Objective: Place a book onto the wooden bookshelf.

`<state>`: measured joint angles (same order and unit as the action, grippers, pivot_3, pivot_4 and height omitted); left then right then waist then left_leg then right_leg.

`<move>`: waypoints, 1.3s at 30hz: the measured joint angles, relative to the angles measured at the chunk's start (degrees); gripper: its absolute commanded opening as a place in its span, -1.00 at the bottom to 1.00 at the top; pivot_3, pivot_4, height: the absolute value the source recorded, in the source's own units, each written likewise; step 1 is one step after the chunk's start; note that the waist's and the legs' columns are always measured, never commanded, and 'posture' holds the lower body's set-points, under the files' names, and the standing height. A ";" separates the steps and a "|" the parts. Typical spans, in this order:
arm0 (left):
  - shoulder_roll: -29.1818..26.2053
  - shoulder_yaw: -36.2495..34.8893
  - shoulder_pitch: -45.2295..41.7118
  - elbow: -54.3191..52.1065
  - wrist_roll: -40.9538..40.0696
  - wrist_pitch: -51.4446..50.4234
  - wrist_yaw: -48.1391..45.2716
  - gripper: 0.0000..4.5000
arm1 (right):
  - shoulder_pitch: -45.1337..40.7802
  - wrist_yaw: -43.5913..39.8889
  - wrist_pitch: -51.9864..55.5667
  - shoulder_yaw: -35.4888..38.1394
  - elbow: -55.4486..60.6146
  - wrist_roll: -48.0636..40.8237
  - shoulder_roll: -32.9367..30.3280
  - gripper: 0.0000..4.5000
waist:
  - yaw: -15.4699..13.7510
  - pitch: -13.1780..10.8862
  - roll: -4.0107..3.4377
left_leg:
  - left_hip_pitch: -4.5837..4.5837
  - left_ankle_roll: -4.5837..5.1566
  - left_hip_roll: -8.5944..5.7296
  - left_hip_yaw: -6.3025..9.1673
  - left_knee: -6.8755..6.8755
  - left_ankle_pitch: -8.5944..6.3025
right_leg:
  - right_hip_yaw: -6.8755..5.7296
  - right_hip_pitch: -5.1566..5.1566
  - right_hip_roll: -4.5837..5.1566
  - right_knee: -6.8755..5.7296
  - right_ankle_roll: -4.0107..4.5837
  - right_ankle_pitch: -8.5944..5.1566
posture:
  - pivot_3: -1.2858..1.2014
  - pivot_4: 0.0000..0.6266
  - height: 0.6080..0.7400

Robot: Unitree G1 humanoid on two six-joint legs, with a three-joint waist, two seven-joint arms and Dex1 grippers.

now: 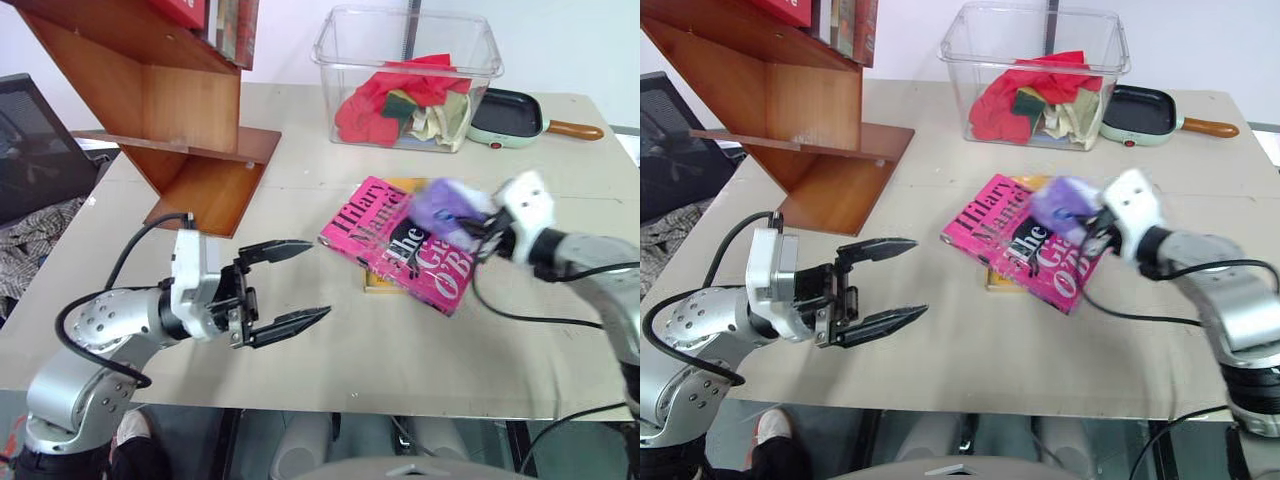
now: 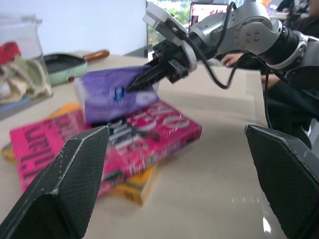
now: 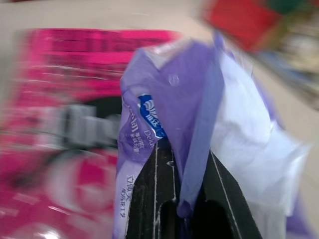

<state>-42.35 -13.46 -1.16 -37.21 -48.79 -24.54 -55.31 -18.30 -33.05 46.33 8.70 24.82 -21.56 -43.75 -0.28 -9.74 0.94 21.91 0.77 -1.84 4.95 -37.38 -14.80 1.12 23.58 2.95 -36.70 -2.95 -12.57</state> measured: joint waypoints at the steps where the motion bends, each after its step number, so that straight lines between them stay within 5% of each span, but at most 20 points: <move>1: 0.13 0.46 -0.91 -0.15 -0.45 -0.38 0.60 1.00 | 0.26 0.40 -0.04 1.46 -0.82 0.41 -0.69 -0.98 | -0.02 0.00 0.00 | -0.01 0.00 -0.01 -0.02 0.00 0.00 | 0.01 0.00 0.00 -0.01 0.00 0.00 | 0.03 -0.52 1.00; 5: 1.63 3.96 -6.97 -0.39 -2.47 -3.94 5.07 1.00 | 1.16 2.53 -2.66 4.51 -8.32 4.95 -3.26 -0.98 | 0.42 0.00 0.01 | -0.10 0.00 0.02 -0.20 0.00 0.00 | 0.12 -0.01 -0.05 -0.06 0.00 0.00 | 0.03 -0.52 1.00; 9: 3.61 7.90 -11.32 -0.53 -2.35 -5.65 8.51 1.00 | -1.30 2.82 -7.92 -0.29 -19.32 9.61 -2.40 -0.98 | 1.59 0.00 0.00 | -0.16 0.00 0.06 -0.55 0.01 0.01 | 0.32 0.00 -0.14 -0.10 0.00 0.01 | 0.03 -0.52 1.00; 17: 4.03 9.66 -7.23 -4.71 -1.78 -6.41 12.18 1.00 | -2.51 1.78 -13.94 -3.72 -29.59 13.50 -1.29 0.72 | 1.41 -0.02 -0.03 | -0.09 0.00 0.08 -0.48 0.04 0.00 | 0.35 0.03 -0.14 -0.05 0.00 0.01 | 0.03 -0.52 1.00; 19: 4.08 9.47 -5.29 -5.72 -1.78 -6.28 13.08 1.00 | 0.15 0.64 -14.58 -2.32 -27.38 13.13 -2.53 0.96 | 1.04 -0.02 -0.03 | -0.09 0.01 0.08 -0.47 0.04 0.00 | 0.34 0.03 -0.13 -0.05 0.00 0.00 | 0.03 -0.52 1.00; 24: 4.42 7.83 0.93 -7.11 -4.90 -9.07 18.78 1.00 | 12.07 -7.58 -22.06 9.06 -15.31 5.58 -2.83 0.96 | 0.45 -0.02 -0.05 | -0.08 0.01 0.10 -0.18 0.03 0.00 | 0.29 0.01 -0.14 -0.05 -0.02 -0.01 | 0.03 -0.52 1.00; 29: 5.75 4.86 -0.60 0.87 -14.47 -16.68 27.81 1.00 | 26.47 -21.54 -24.16 20.14 0.80 -13.99 -0.18 0.96 | 0.07 0.00 -0.14 | -0.21 0.02 0.14 -0.04 -0.05 0.00 | 0.13 -0.16 -0.18 -0.10 -0.10 -0.05 | 0.03 -0.52 1.00; 32: 9.56 3.92 -3.74 8.29 -30.10 -20.91 39.74 1.00 | 35.03 -25.31 -20.91 23.51 11.93 -23.64 -0.34 0.96 | 0.05 0.07 -0.02 | -0.25 0.02 0.16 -0.03 -0.10 -0.01 | 0.10 -0.21 -0.13 -0.11 -0.22 -0.12 | 0.03 -0.52 1.00; 39: 15.83 6.86 -3.74 14.99 -58.30 -20.13 64.48 1.00 | 42.06 -28.91 -24.16 23.68 17.30 -24.03 0.59 0.96 | -0.58 0.07 0.05 | -0.18 0.01 0.09 -0.02 -0.10 -0.01 | 0.17 -0.18 0.19 -0.07 -0.02 0.00 | 0.03 -0.52 1.00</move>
<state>-26.51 -6.60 -4.90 -22.22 -107.09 -44.67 9.17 23.76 -61.96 22.17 32.38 42.12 -45.59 -43.16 -0.87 -9.67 0.99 21.73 0.78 -1.75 4.93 -37.48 -14.80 1.29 23.41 3.14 -36.77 -2.97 -12.58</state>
